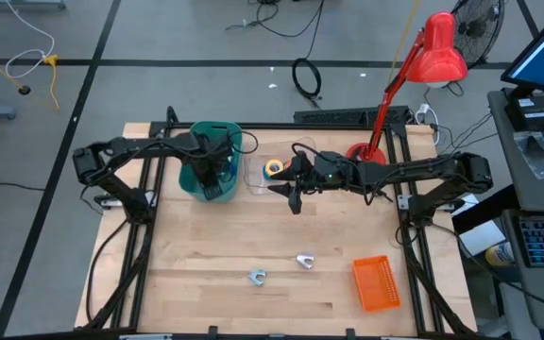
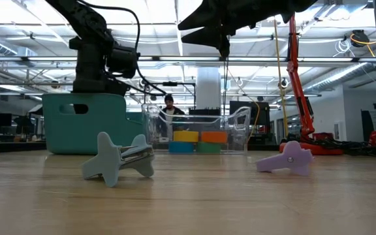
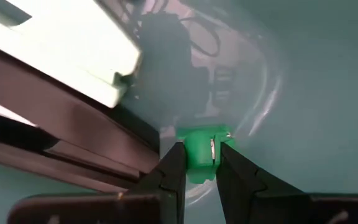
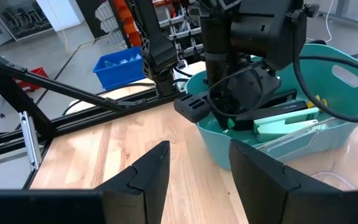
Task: Pick and place Stapler, Stapler remover, tape
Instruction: Put the green stapler remover into the green bin, then put the purple stapler remover into the orange bin
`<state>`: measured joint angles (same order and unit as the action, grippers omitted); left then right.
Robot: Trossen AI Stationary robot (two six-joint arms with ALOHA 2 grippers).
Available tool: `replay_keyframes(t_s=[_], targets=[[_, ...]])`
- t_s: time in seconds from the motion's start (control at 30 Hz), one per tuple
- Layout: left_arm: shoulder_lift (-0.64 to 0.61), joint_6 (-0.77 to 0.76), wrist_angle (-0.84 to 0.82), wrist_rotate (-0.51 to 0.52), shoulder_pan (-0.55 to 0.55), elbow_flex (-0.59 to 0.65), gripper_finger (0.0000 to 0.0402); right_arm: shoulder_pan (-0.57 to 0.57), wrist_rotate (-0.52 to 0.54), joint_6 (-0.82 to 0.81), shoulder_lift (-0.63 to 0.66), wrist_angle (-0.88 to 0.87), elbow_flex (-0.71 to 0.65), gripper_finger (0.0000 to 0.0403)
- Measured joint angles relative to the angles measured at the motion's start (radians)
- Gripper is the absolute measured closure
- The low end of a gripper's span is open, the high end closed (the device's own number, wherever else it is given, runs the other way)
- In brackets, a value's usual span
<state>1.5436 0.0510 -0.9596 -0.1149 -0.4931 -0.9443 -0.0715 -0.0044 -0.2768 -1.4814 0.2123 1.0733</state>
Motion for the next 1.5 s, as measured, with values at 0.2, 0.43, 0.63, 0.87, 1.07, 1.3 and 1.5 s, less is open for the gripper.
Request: replay_keyframes(t_s=[0.2,0.43,0.63,0.87,1.07,1.3,1.5], targets=[[0.0,0.001,0.005,-0.012,0.0,0.0,0.0312,0.0,0.0,0.0,0.0,0.0,0.0,0.0241],[0.0,-0.004,0.023,-0.017,0.0,0.0,0.0242,0.001,0.0,0.0,0.0,0.0,0.0,0.0241],[0.0,-0.035,0.01,-0.016,0.0,-0.002,0.0208,0.001,0.0,0.0,0.0,0.0,0.0,0.0241],[-0.005,-0.08,-0.178,0.017,-0.002,-0.161,0.0202,0.001,-0.03,0.005,0.0,0.002,0.0,0.0243],[-0.058,-0.085,-0.236,0.03,0.008,-0.363,0.0208,0.001,-0.15,0.037,0.0,-0.005,0.0,0.0244],[-0.235,-0.166,-0.127,0.064,0.079,-0.462,0.0205,0.016,-0.32,0.035,0.018,-0.078,0.001,0.0247],[-0.394,-0.281,0.007,0.101,0.278,-0.409,0.0208,0.097,-0.392,0.011,0.074,-0.394,0.001,0.0248]])
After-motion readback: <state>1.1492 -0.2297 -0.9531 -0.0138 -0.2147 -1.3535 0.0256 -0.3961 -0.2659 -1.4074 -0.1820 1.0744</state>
